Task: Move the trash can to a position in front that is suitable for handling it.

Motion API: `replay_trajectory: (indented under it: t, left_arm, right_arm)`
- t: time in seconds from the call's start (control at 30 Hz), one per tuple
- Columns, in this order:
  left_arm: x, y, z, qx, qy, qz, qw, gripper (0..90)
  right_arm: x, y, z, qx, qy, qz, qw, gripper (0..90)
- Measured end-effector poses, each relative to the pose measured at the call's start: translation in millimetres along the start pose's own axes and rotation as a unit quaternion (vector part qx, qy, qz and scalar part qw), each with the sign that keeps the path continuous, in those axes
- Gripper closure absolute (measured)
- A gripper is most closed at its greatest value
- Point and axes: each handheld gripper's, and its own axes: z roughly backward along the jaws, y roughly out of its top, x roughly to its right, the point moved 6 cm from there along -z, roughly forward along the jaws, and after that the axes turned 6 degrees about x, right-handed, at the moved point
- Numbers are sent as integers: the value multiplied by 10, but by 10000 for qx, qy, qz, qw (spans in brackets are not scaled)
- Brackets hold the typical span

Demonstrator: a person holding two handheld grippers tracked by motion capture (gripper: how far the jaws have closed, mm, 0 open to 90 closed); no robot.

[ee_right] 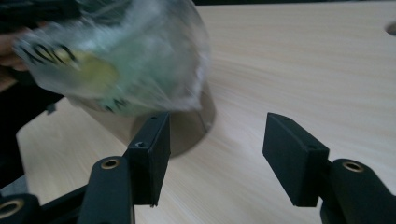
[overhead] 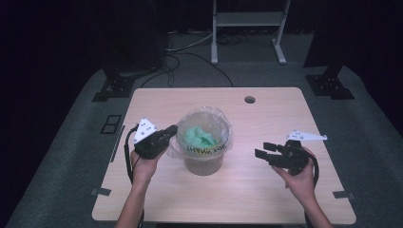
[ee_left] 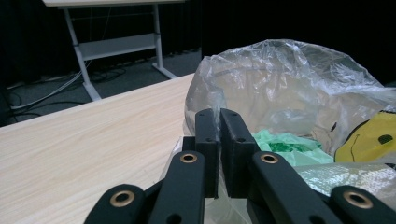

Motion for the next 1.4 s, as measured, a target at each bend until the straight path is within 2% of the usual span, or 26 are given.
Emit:
replay_trajectory:
  t: [0.1, 0.3, 0.4, 0.53, 0.67, 0.77, 0.9, 0.97, 1.03, 1.17, 1.4]
  left_arm:
    - [0, 13, 12, 29, -19, 31, 10000, 864]
    - [-1, 20, 18, 61, -83, 69, 9999, 863]
    - [8, 20, 13, 63, -167, 98, 9998, 863]
    - [16, 24, 13, 71, -229, 126, 9996, 863]
    - [20, 31, 19, 93, -287, 186, 9994, 863]
    - [23, 36, 21, 122, -322, 222, 9992, 863]
    - [29, 50, 27, 175, -382, 287, 9987, 863]
    - [33, 58, 31, 199, -412, 310, 9985, 863]
    - [35, 68, 35, 230, -431, 327, 9983, 863]
    - [45, 91, 46, 300, -482, 389, 9976, 863]
    - [83, 130, 63, 423, -586, 473, 9963, 864]
  right_arm:
    - [-138, 203, -96, -10, 250, 96, 9996, 425]
    - [-346, 513, -302, -91, 463, 282, 9985, 426]
    - [-394, 625, -409, -131, 435, 352, 9983, 427]
    - [-425, 735, -546, -189, 426, 314, 9984, 471]
    - [-442, 798, -682, -276, 461, 213, 9983, 503]
    - [-433, 789, -782, -406, 306, 297, 9983, 544]
    - [-423, 743, -880, -631, 134, 388, 9972, 686]
    - [-413, 742, -895, -704, 1, 425, 9966, 747]
    - [-408, 760, -888, -692, -58, 441, 9966, 811]
    - [-439, 810, -870, -675, -102, 586, 9959, 883]
    - [-596, 895, -867, -661, 30, 758, 9949, 900]
